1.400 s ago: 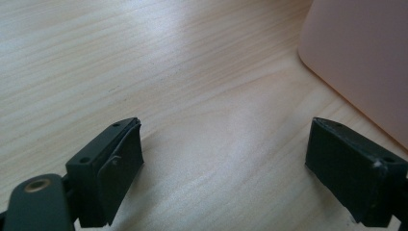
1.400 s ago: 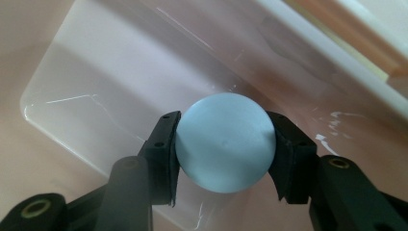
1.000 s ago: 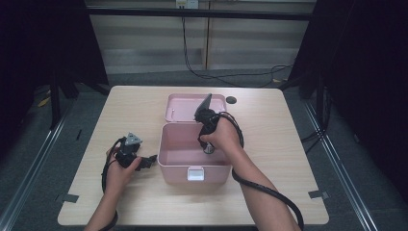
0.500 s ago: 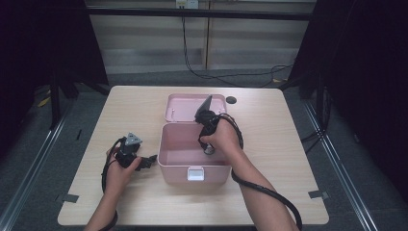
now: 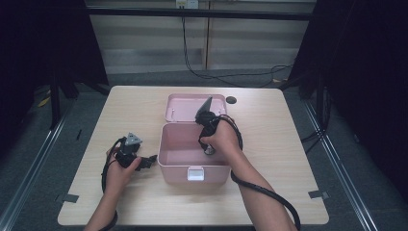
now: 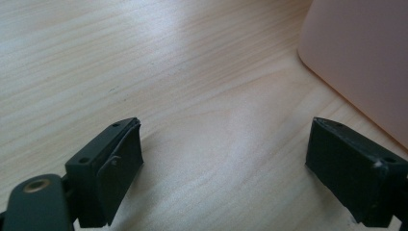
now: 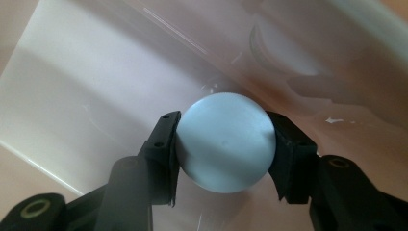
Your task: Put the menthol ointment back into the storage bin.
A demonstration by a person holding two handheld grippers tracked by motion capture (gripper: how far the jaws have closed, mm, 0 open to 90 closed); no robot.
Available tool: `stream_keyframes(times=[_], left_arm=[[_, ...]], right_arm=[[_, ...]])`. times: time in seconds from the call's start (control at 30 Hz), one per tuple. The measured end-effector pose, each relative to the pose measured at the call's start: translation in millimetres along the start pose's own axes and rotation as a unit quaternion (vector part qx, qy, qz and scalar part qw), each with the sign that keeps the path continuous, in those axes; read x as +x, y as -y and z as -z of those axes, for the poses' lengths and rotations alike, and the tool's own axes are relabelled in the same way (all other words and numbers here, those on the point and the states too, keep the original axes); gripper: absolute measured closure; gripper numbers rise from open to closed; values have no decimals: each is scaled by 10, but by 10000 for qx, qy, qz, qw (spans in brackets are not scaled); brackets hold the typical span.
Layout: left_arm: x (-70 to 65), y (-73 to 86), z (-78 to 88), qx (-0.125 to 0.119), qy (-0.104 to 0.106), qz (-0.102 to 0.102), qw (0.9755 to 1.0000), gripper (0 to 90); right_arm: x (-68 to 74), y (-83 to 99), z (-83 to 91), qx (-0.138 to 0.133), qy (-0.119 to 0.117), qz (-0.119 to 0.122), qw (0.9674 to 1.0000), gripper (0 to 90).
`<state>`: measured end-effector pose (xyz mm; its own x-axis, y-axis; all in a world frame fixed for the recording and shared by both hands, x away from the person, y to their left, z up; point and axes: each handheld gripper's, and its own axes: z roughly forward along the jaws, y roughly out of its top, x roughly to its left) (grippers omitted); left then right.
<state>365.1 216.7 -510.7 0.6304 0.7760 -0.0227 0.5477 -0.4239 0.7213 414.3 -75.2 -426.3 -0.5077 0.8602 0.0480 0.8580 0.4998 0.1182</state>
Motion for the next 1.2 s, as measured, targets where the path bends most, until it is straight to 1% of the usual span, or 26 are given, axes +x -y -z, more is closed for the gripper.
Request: stream_keyframes(times=[0.47,0.63,0.93,1.07,1.2], left_arm=[[1,-1,0,5,6,-12,10000,117],[1,-1,-1,-4,9,-10,10000,117],[1,-1,-1,-3,12,-9,10000,117],[1,0,-1,2,7,-7,10000,117],[1,-1,-1,-4,10,-9,10000,117]], right_arm=[[4,-2,-40,20,12,4,10000,506],[1,-5,-38,5,9,37,10000,506],[6,-14,-49,73,37,100,9999,504],[9,-19,-29,79,29,98,9999,504],[19,-41,18,10,-20,23,10000,505]])
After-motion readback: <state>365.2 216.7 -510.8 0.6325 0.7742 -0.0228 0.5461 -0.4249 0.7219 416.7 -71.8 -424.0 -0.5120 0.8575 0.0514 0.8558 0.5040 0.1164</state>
